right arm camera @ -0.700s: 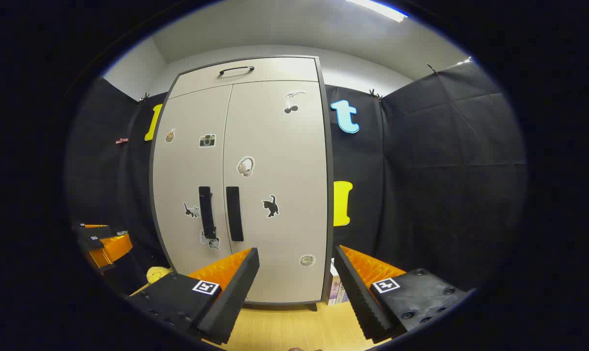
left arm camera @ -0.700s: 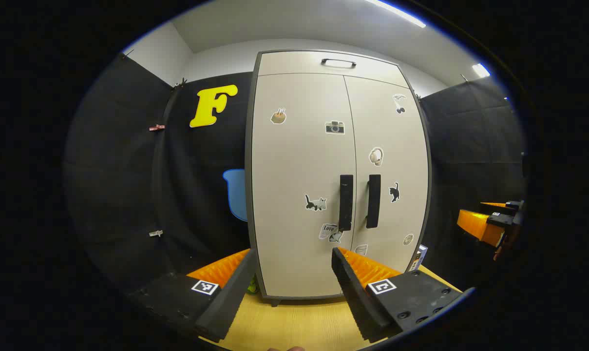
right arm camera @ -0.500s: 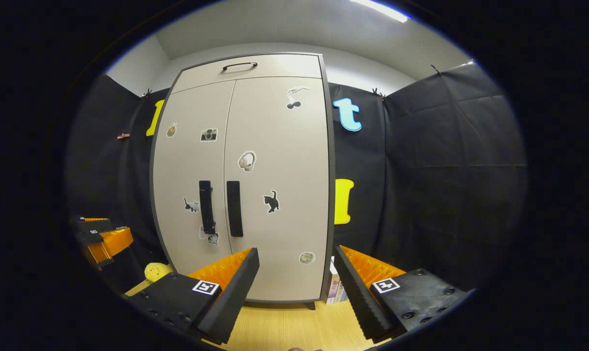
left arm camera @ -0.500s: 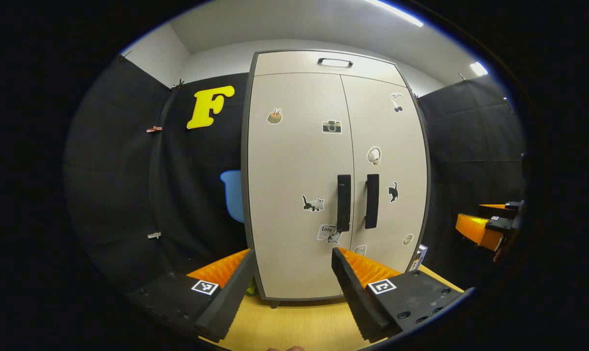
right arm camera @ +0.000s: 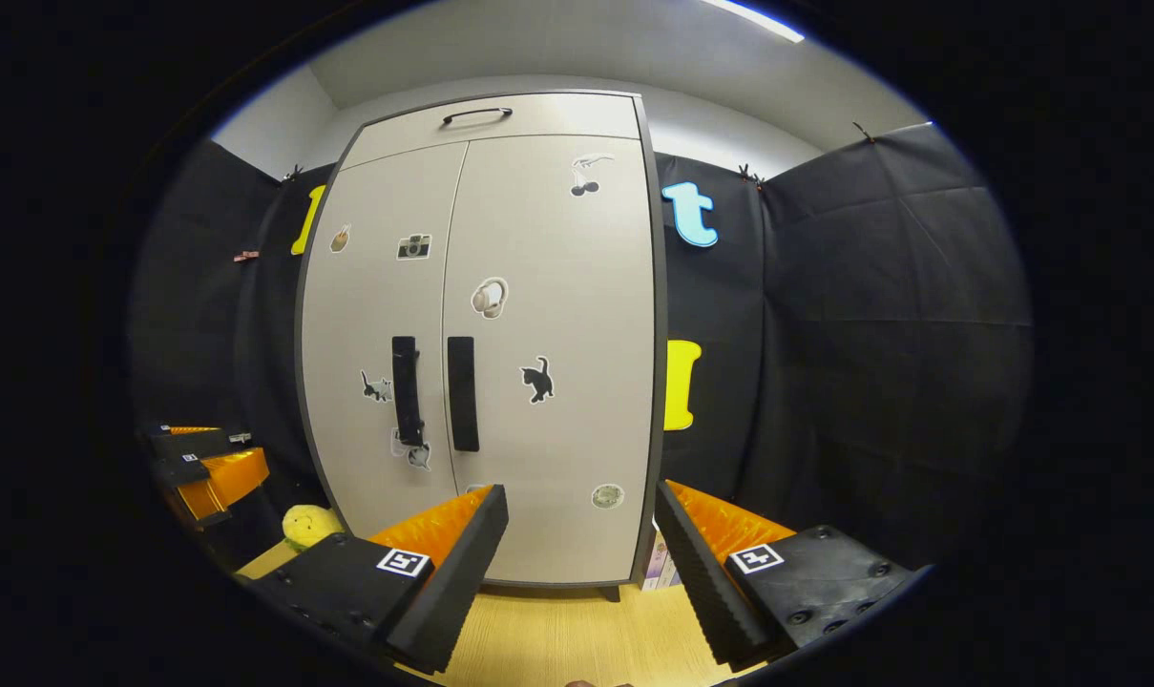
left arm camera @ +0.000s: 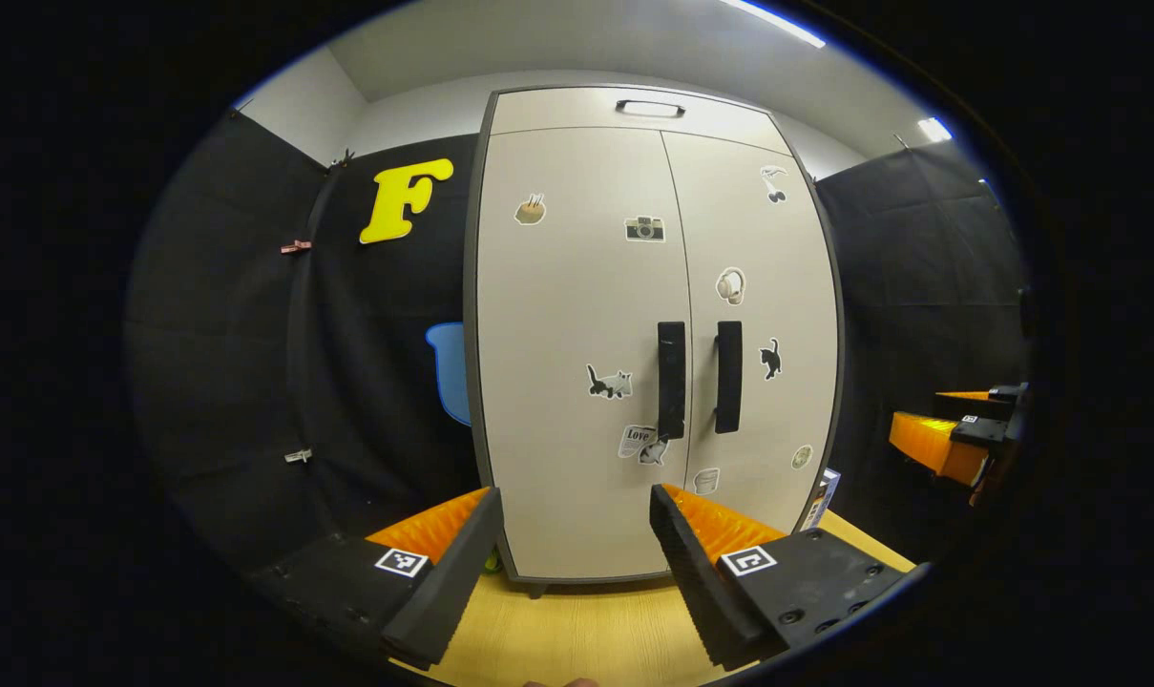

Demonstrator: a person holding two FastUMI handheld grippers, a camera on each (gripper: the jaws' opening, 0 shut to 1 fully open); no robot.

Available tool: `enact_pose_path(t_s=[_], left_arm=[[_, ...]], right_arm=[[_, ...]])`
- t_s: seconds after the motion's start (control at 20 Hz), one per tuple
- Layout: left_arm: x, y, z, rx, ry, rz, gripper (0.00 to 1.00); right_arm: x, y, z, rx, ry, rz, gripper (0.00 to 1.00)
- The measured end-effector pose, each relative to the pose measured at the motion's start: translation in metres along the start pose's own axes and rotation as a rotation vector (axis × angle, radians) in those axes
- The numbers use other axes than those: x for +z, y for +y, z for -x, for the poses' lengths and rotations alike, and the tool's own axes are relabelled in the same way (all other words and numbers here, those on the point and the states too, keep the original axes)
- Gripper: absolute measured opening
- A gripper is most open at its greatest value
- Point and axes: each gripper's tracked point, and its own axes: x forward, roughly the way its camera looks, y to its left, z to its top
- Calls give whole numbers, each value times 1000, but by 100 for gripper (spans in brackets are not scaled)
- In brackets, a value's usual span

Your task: Open the right door of the double-door shoe cabinet with the right hand, and open the left door with the left hand.

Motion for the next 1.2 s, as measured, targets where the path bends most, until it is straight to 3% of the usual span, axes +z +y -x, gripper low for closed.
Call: enact_pose_path(t_s=[0.85,1.2], left_arm=[[-10,3,-4,-9,8,-2,95],[-20,27,2,31,27,23,96]], right_arm=[[21,28,-29,32,27,-2,98],[37,71,-73,136,66,-20,98]])
